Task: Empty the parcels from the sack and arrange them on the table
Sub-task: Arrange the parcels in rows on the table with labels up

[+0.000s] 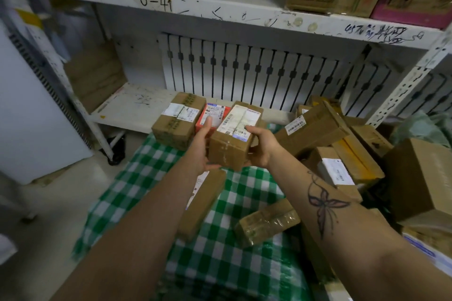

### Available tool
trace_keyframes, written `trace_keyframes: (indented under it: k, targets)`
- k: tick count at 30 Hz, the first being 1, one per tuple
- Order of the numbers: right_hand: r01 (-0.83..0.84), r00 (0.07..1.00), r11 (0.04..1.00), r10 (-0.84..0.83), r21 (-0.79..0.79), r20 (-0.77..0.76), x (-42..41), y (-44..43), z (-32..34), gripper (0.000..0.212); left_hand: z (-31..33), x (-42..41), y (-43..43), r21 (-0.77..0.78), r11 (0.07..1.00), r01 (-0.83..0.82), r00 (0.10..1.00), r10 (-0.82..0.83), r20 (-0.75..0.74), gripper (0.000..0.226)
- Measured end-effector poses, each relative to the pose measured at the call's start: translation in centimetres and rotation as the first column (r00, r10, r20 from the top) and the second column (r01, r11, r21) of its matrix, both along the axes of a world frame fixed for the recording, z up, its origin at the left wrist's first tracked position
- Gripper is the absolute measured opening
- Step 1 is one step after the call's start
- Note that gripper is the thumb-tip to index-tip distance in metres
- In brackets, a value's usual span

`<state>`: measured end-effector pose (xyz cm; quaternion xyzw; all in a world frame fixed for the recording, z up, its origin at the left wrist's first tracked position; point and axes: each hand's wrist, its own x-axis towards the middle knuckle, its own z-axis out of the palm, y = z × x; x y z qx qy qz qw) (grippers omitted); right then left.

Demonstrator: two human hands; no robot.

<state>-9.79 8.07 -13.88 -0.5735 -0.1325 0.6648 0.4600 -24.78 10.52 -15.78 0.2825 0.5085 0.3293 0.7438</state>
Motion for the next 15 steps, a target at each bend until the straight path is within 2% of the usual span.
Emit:
trace_keyframes:
  k: [2, 5, 7, 11, 15]
  targets:
    - [-0.003, 0.999, 1.0, 0.002, 0.012, 0.051, -1.1, 0.5, -0.5, 0.04, 0.2, -0.9, 0.2, 0.017, 0.998, 0.065, 0.996, -0.064, -0.054, 0.071]
    - [-0.02, 0.997, 0.998, 0.016, 0.052, 0.081, -2.7, 1.3, -0.8, 0.03, 0.6, -2.3, 0.2, 0.027, 0.988, 0.15, 0.977, -0.144, -0.157, 0.04]
    - [-0.035, 0.995, 0.997, 0.028, 0.071, 0.092, -3.9, 1.7, -1.2, 0.027, 0.4, -3.5, 0.4, 0.03, 0.989, 0.146, 0.972, -0.138, -0.19, 0.039]
    - [-0.081, 0.99, 0.994, 0.072, 0.073, 0.12, -6.6, 2.7, -1.6, 0.043, -0.3, -6.2, 1.1, 0.031, 0.997, 0.075, 0.983, -0.068, -0.172, 0.023]
    - [-0.106, 0.985, 0.992, 0.096, 0.064, 0.147, -9.4, 3.6, -1.7, 0.049, -0.9, -8.7, 2.2, 0.057, 0.997, 0.059, 0.985, -0.049, -0.167, 0.032]
